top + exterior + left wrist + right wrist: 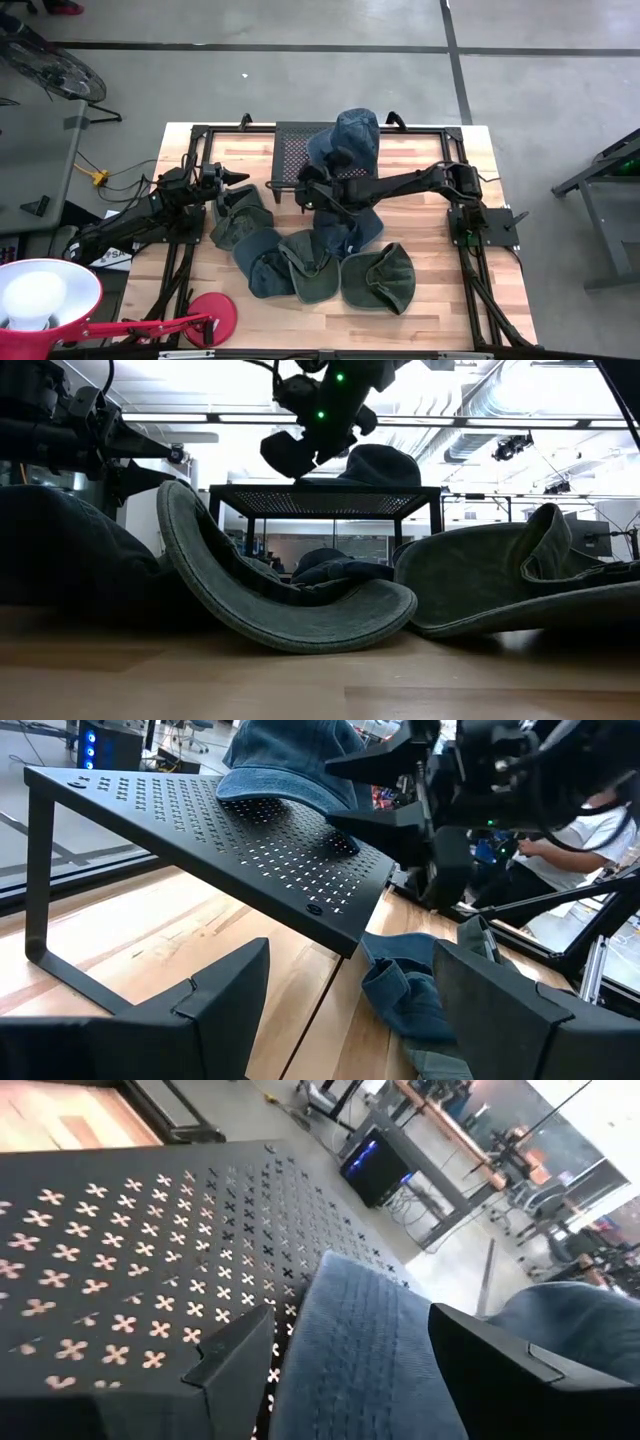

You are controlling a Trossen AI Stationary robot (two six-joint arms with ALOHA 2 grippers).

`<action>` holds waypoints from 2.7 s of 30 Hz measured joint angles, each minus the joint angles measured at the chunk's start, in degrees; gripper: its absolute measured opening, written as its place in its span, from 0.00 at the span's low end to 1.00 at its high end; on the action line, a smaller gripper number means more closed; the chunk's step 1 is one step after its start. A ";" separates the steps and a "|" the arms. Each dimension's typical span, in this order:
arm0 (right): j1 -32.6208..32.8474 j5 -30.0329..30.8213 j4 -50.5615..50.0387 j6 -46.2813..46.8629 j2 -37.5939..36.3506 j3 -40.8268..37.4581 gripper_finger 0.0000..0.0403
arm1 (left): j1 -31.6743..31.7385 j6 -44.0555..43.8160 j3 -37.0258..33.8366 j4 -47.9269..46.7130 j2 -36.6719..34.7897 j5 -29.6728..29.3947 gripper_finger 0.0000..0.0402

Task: Pick & Place hat
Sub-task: Stack the dark blue cap on the shelf

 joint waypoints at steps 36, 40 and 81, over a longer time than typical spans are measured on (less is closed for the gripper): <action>-0.90 -9.11 -3.47 0.88 0.35 0.07 0.04 | 0.00 -0.01 0.01 0.00 -0.02 -0.01 0.69; 0.88 -11.20 -3.21 0.85 0.05 0.07 0.04 | -0.02 -0.02 -0.01 0.00 -0.02 0.01 0.69; 4.04 -21.10 -7.99 -38.23 -22.67 -0.07 0.01 | 0.00 -0.02 0.00 0.00 -0.01 0.05 0.69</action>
